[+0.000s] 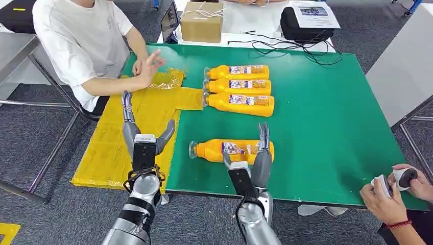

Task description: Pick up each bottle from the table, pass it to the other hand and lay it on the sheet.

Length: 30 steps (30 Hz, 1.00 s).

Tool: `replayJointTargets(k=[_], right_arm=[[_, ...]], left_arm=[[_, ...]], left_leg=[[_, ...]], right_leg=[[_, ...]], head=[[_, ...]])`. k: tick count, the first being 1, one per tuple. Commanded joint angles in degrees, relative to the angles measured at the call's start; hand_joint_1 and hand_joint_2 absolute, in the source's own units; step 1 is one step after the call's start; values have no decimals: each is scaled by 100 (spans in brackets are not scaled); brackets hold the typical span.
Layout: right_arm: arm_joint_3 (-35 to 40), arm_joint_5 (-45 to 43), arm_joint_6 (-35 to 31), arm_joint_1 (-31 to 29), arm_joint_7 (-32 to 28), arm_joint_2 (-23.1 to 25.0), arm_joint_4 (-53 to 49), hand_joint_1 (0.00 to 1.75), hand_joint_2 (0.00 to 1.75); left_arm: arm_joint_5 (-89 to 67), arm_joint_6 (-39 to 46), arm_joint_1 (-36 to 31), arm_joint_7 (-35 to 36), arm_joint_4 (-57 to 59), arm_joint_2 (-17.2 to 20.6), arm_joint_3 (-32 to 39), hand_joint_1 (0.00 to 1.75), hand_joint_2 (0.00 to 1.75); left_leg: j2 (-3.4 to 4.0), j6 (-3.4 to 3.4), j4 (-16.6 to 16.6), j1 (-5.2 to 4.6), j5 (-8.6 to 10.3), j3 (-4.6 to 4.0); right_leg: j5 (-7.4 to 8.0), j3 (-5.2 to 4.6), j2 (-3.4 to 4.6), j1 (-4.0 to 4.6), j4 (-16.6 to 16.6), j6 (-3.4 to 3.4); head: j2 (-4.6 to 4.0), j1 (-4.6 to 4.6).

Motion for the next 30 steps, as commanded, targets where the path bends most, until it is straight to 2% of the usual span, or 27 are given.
replayJointTargets(k=[1, 10, 12, 14, 15, 16, 18, 19, 21, 22, 23, 25, 29, 30], right_arm=[[-32, -40, -11, -177, 0, 66, 239, 0, 175], [-19, -68, -11, -234, 0, 64, 259, 0, 175], [-44, -122, -11, -190, 0, -39, 63, 0, 175], [-254, -115, -11, -223, 0, -13, 142, 0, 175], [-436, 123, -11, -182, 0, 66, 8, 0, 175], [-555, 251, -11, -166, 0, 66, -78, 0, 175], [-531, 656, -11, -193, 0, 59, 8, 0, 175], [-462, 793, -11, -295, 0, 63, 394, 0, 175], [-412, 749, -11, -329, 0, 35, 448, 0, 175], [-366, 1140, -11, -435, 0, -55, 752, 0, 175], [-664, 2005, -11, -642, 133, 14, 1318, 0, 175], [-943, 3043, -11, -644, 383, 26, 1221, 0, 175], [-963, 3160, -11, -682, 464, 24, 1292, 0, 175], [-986, 3480, -11, -708, 587, -26, 1179, 0, 175]], left_arm=[[17, -13, -57, 15, 155, 22, -70, 0, 175], [415, -13, -158, 15, 325, 22, -210, 0, 175], [1011, -13, -450, 15, 1042, 22, -602, 0, 175], [1102, -13, -629, 15, 1375, 22, -297, 0, 175], [1081, -13, -423, 419, 942, 22, -567, 0, 175], [1551, -13, -520, 15, 1295, 22, -657, 0, 175], [1087, -13, -286, 15, 810, 22, -563, 0, 175], [943, -13, -201, 15, 652, 22, -539, 0, 175], [902, -13, -142, 15, 571, 22, -559, 0, 175], [743, -13, -31, 15, 395, 22, -624, 0, 175], [512, -13, 115, 15, 192, 22, -655, 0, 175], [249, -13, 327, 15, -18, 22, -636, 0, 175], [234, -13, 361, 15, -45, 22, -607, 0, 175], [288, -13, 405, 15, -69, 22, -599, 0, 175]], left_leg=[[0, -6, -2, 4, -8, 21], [1, -8, 1, 6, -13, 27], [-4, -5, 0, 4, -6, 15], [-20, -5, -2, 2, -3, 15], [-16, -3, -4, 0, 0, 13], [-18, -4, -3, 1, -2, 19], [-16, -5, 2, 3, -7, 20], [-13, -7, 5, 6, -11, 26], [1, -6, -1, 2, -8, 20], [-1, -8, 3, 6, -16, 32], [-2, -9, 2, 6, -18, 38], [6, -12, 0, 11, -27, 60], [4, -4, -5, 0, -8, 24], [-1, -4, -5, 1, -8, 24]], right_leg=[[-6, 19, 14, 2, -2, -7], [-10, 25, 18, 4, 0, -8], [-6, 16, 7, 2, -1, -5], [-7, 19, -8, 1, -2, -5], [-5, 14, -6, -1, -3, -4], [-6, 20, -5, 0, -3, -5], [-9, 23, 0, 1, 0, -6], [-10, 29, 6, 4, 0, -8], [-4, 17, 15, 2, -3, -6], [-10, 32, 19, 5, -3, -9], [-12, 37, 20, 5, -3, -10], [-17, 58, 35, 8, -7, -13], [-3, 22, 18, 0, -7, -4], [-3, 24, 14, 1, -8, -5]], head=[[0, 0], [0, -2], [0, -2], [0, -2], [0, 0], [0, -2], [0, 0], [0, 0], [0, 0], [0, 0], [0, 0], [0, 0], [0, -4], [0, -2]])
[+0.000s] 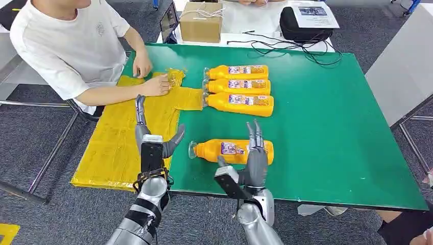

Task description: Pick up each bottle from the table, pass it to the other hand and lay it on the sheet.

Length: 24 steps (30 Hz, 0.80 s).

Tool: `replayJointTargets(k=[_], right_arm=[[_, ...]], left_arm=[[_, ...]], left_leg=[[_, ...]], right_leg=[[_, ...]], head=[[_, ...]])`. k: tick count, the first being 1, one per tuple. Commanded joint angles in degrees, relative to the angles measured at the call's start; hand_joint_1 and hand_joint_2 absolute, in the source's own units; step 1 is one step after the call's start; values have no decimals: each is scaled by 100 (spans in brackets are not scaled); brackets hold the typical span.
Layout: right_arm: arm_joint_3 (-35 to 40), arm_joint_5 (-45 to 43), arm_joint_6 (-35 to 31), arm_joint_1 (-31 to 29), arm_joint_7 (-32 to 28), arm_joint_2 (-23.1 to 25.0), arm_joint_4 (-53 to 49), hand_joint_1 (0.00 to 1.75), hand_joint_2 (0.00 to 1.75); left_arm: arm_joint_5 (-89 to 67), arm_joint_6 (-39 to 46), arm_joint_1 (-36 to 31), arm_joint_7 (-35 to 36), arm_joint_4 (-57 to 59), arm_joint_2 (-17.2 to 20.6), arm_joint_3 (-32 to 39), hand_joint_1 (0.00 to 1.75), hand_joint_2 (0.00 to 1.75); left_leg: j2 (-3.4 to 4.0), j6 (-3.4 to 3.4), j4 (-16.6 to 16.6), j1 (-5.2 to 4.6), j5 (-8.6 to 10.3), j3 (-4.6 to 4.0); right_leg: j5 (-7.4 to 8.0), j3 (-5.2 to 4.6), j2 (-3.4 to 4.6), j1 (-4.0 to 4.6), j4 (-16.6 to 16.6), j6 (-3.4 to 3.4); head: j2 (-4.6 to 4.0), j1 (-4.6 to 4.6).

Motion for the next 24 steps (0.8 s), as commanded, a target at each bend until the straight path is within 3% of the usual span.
replayJointTargets(k=[1, 3, 6, 8, 12, 18, 24], right_arm=[[-682, 1341, -11, -488, 463, -35, 655, 0, 175], [-676, 1714, -11, -570, 740, -98, 585, 0, 175], [-43, 1904, 260, -1176, 1744, -372, 1523, 0, 175], [183, 1972, 348, -1288, 2071, -424, 1656, 0, 175], [263, 2029, 372, -1315, 2160, -438, 1694, 0, 175], [852, 2088, 709, -1504, 2988, -534, 1925, 0, 175], [884, 2034, 884, -1600, 3213, -579, 2138, 0, 175]], left_arm=[[-67, -9, 417, 17, -379, 37, -95, 0, 175], [-37, -9, 461, 17, -464, 37, -85, 0, 175], [-70, -9, 535, 17, -688, 37, -23, 0, 175], [-83, -9, 515, 17, -680, 37, -8, 0, 175], [-89, -9, 515, 17, -685, 37, 9, 0, 175], [-173, -9, 511, 17, -621, 37, 367, 0, 175], [-192, -9, 499, 17, -600, 37, 486, 0, 175]], left_leg=[[-2, -3, -5, 1, -5, 19], [-2, -3, -5, 0, -8, 23], [3, -3, -3, 2, -5, 15], [13, -3, -2, 2, -7, 16], [1, -5, -1, 6, -10, 26], [7, -3, -4, 0, -6, 16], [-3, -4, -2, 4, -7, 23]], right_leg=[[-4, 18, 8, -1, -5, -4], [-5, 22, 10, -1, -4, -4], [-2, 14, 12, 0, -5, -3], [0, 14, 22, 0, -4, -3], [-5, 28, 14, 3, -7, -6], [-1, 14, 16, -1, -4, -3], [-5, 25, 10, 2, -5, -4]], head=[[0, 2], [0, 0], [0, 2], [0, 0], [0, 2], [0, 0], [0, 0]])
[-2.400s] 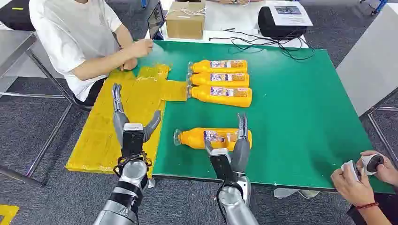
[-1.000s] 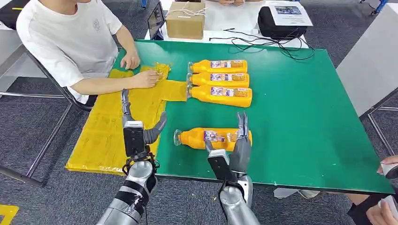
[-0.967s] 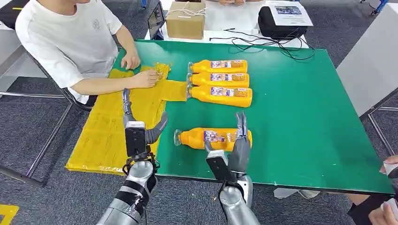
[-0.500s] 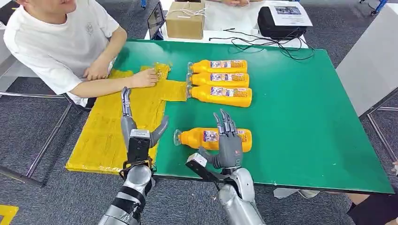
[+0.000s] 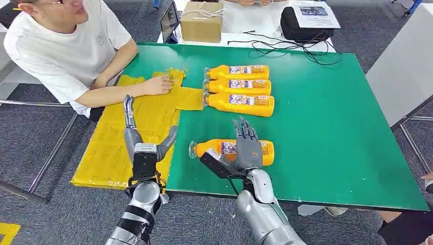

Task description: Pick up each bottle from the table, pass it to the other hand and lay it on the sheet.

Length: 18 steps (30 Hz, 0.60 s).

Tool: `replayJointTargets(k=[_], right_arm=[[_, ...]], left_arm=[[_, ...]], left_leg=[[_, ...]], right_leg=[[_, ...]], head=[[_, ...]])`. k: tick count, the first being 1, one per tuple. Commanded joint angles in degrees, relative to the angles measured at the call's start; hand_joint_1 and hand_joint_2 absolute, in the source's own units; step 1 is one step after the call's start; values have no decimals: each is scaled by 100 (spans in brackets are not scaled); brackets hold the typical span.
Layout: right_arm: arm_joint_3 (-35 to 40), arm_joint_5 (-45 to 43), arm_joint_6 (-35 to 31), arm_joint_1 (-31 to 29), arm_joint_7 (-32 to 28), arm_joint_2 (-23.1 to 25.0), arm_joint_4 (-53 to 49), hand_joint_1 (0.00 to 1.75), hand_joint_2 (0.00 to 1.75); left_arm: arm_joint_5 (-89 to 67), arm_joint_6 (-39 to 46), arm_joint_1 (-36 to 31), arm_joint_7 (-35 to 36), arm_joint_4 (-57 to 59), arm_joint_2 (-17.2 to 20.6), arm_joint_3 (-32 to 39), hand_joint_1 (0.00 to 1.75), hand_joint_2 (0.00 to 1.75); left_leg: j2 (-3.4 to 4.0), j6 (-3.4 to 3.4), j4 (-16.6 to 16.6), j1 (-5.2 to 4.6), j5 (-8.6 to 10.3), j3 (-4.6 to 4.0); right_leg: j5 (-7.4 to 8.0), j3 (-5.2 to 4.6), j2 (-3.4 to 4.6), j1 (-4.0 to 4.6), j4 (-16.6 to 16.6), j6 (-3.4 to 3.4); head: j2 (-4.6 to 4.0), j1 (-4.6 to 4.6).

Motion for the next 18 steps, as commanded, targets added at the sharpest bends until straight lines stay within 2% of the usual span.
replayJointTargets(k=[1, 6, 18], right_arm=[[480, -70, 327, -525, 309, -279, 893, 0, 175], [720, -165, 933, -630, 630, -366, 1093, 0, 175], [720, -165, 933, -630, 630, -366, 1093, 0, 175]], left_arm=[[-7, -13, 97, 17, 102, -48, 379, 0, 175], [447, -13, -97, 17, 606, -48, 325, 0, 175], [447, -13, -97, 17, 606, -48, 325, 0, 175]], left_leg=[[3, -3, -4, 2, -5, 17], [-4, -4, -5, 2, -3, 19], [-5, -4, -1, 3, -6, 22]], right_leg=[[-1, 17, 14, 1, -6, -3], [-3, 21, 7, 0, -6, -4], [-5, 21, 7, 2, -4, -5]], head=[[0, 0], [0, 0], [0, -2]])
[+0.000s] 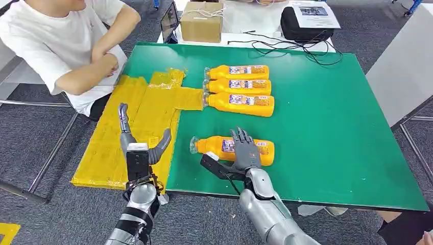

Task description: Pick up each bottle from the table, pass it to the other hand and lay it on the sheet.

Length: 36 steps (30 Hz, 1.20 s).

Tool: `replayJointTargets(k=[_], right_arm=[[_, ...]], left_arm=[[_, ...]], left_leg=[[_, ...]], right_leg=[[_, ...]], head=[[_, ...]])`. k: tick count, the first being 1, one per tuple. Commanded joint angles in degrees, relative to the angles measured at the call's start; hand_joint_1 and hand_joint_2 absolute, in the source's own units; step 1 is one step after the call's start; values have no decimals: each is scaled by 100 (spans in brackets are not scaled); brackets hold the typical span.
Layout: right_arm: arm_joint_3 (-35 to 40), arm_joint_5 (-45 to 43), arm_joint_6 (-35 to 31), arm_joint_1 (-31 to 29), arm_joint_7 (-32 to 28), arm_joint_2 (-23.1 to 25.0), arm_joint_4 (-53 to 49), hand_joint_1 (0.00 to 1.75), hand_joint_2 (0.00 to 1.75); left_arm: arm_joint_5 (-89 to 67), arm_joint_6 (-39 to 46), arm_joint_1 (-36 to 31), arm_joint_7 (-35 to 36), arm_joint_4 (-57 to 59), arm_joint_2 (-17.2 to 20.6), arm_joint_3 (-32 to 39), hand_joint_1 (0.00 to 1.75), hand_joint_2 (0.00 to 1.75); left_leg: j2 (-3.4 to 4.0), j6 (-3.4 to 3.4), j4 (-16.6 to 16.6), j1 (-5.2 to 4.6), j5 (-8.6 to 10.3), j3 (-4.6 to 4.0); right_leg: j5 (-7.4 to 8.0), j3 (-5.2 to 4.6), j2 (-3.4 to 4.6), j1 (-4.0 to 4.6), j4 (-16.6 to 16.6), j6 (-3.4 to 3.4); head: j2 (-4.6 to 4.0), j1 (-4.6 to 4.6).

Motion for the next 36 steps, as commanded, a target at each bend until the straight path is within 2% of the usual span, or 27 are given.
replayJointTargets(k=[1, 13, 14, 15, 18, 26, 27, 36], right_arm=[[235, -23, 48, -306, 25, -154, 492, 0, 175], [235, -29, 95, -311, 56, -165, 512, 0, 175], [362, 129, 84, -319, 344, -209, 505, 0, 175], [485, 287, 83, -331, 493, -252, 512, 0, 175], [624, 502, 256, -366, 923, -320, 492, 0, 175], [794, 830, 640, -287, 1391, -573, -93, 0, 175], [796, 1025, 882, -357, 1834, -754, -78, 0, 175], [416, 962, 841, -552, 1813, -842, 430, 0, 175]], left_arm=[[31, -13, -122, 17, 385, -53, 85, 0, 175], [34, -13, -126, 17, 387, -53, 86, 0, 175], [231, -13, -182, 17, 545, -53, 95, 0, 175], [-370, -13, -82, 17, 306, -53, 353, 0, 175], [570, -13, -241, 17, 754, -53, 11, 0, 175], [882, -13, -268, 17, 875, -53, -61, 0, 175], [1115, -50, -288, 17, 959, -53, -2, 0, 175], [1034, -13, -240, 17, 975, -53, 21, 0, 175]], left_leg=[[-6, -3, -2, 1, -4, 14], [-7, -4, -2, 3, -4, 16], [-8, -6, 0, 5, -10, 27], [-12, -5, -2, 4, -7, 26], [-2, -6, 0, 4, -8, 24], [-20, -5, 3, 5, -7, 24], [-15, -4, 1, 3, -5, 22], [-11, -3, 2, -6, -4, 27]], right_leg=[[-4, 15, 4, 0, -3, -3], [-4, 17, 3, 1, -4, -4], [-9, 28, 8, 3, -3, -7], [-8, 28, 2, 2, -4, -6], [-6, 23, 12, 2, -4, -6], [-8, 29, -3, 2, -4, -5], [-6, 25, -1, 0, -4, -5], [0, 29, 2, -8, -6, 1]], head=[[0, 0], [0, 0], [0, -2], [0, 0], [0, -2], [0, -2], [0, 0], [0, 0]])
